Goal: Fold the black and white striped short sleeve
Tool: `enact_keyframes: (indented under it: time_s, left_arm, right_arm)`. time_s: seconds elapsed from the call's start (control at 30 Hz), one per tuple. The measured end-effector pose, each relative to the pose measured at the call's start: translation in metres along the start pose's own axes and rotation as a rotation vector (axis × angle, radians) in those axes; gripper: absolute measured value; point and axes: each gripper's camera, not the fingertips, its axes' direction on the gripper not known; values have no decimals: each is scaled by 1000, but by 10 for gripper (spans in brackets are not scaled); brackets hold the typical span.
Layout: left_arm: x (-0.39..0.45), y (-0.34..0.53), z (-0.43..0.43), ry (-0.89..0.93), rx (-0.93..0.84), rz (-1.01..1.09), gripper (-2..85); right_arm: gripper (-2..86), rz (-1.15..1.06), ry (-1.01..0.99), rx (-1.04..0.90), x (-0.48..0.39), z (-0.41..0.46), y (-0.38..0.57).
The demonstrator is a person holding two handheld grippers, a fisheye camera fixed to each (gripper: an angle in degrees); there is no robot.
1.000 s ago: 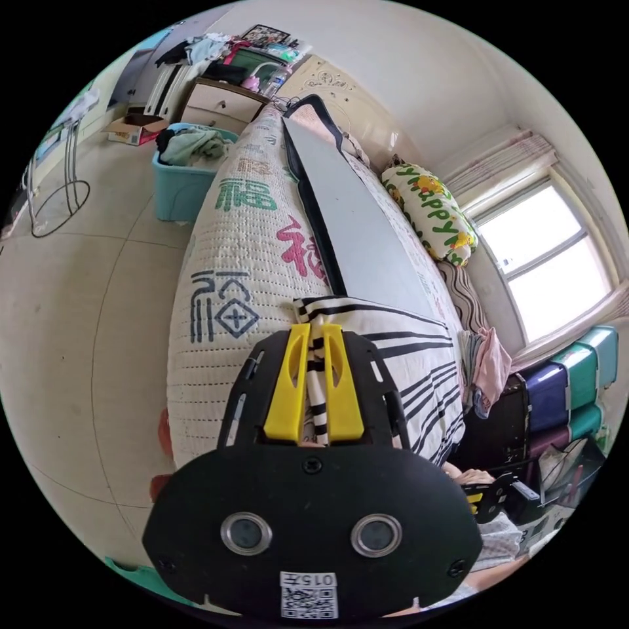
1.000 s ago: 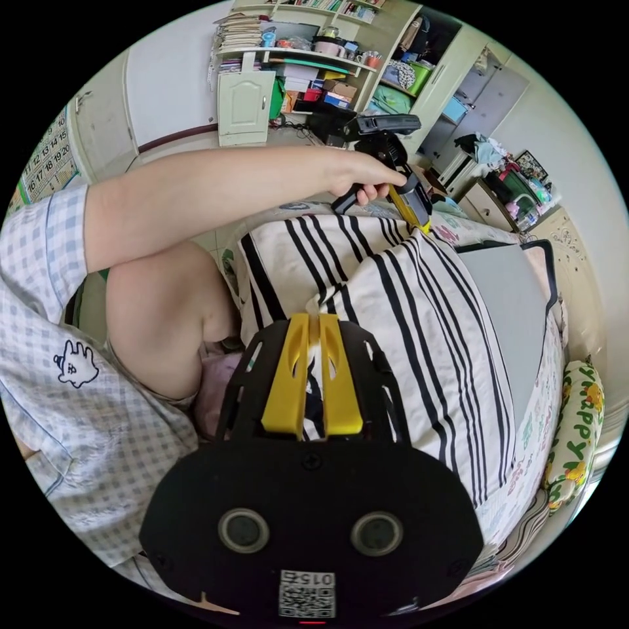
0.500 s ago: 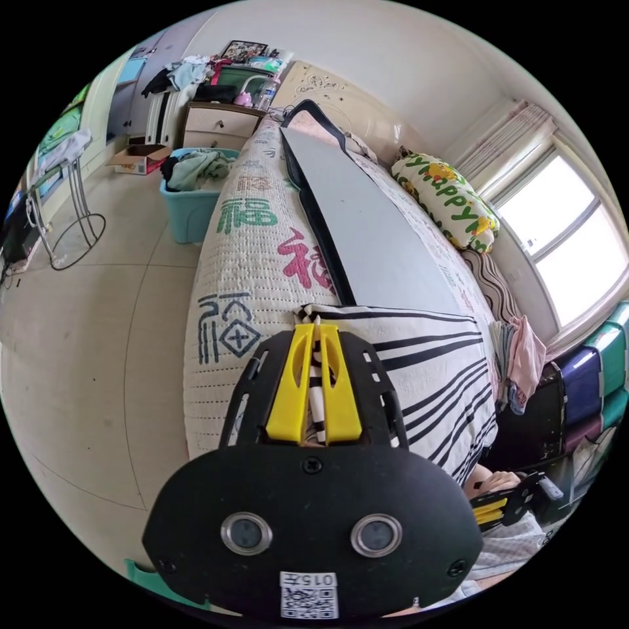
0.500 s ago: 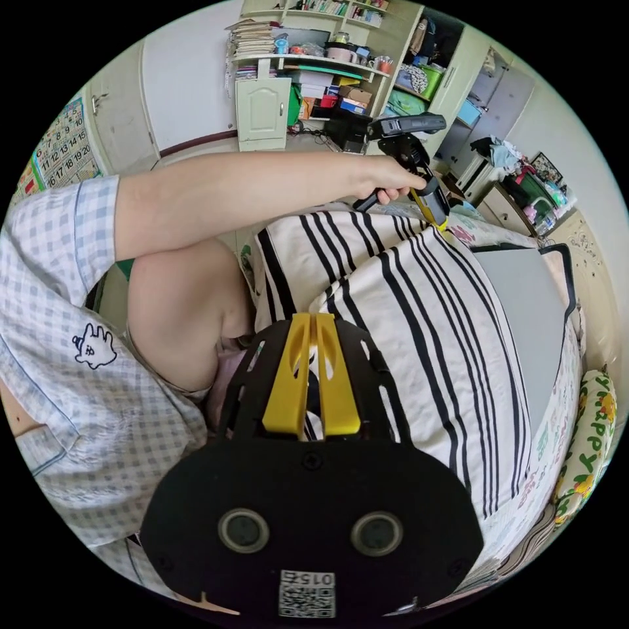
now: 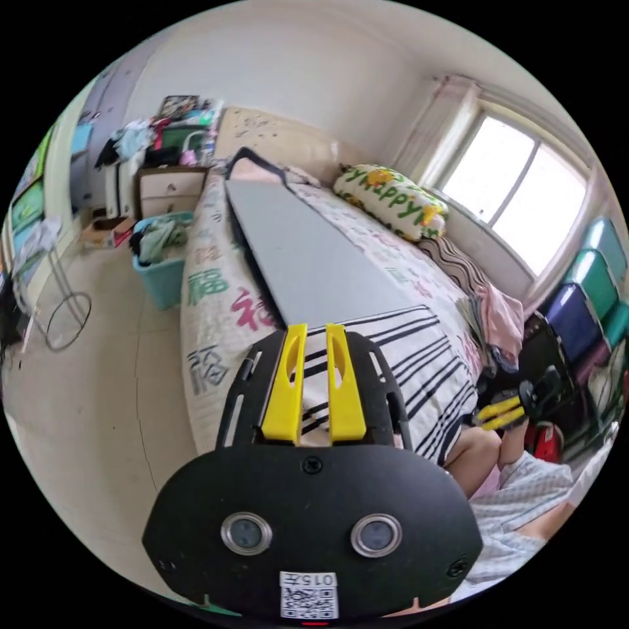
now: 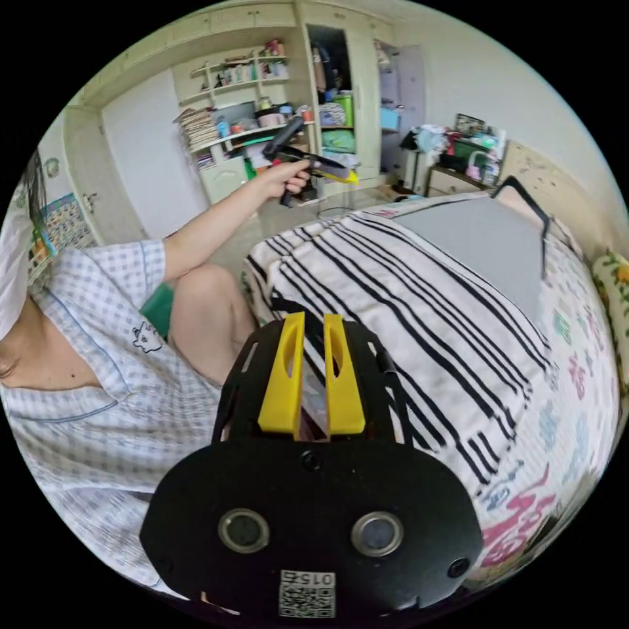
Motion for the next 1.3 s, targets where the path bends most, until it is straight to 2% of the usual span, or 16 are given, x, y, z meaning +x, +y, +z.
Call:
enact_keyframes:
  time_s: [0.07, 0.17, 0.3, 0.37, 0.47, 0.77, 1.0, 1.17, 1.3]
  left_arm:
    - [72, -22, 33, 52, -44, 164, 67]
    - [165, -40, 96, 98, -110, 336, 82]
    - [247, -66, 185, 236, -221, 407, 88]
    - [292, -86, 241, 225, -296, 430, 98]
    - [334, -109, 297, 161, -320, 438, 116]
    - [369, -129, 419, -14, -508, 371, 82]
    - [358, -127, 426, -39, -481, 347, 5]
    - [356, -117, 434, -47, -470, 368, -3]
    - [353, -115, 418, -25, -452, 397, 13]
  right_arm:
    - [62, 96, 188, -17, 25, -26, 29]
    - [64, 236, 336, 58, 52, -53, 69]
    - [61, 309, 164, 120, 83, -66, 95]
    - [64, 309, 111, 105, 94, -59, 104]
    - [81, 291, 142, 1, 100, -44, 108]
    - [44, 261, 62, 19, 116, -50, 124]
    - [4, 181, 26, 53, 118, -69, 135]
    - [1, 139, 78, -53, 114, -61, 135]
    - [8, 180, 67, -49, 119, -71, 139]
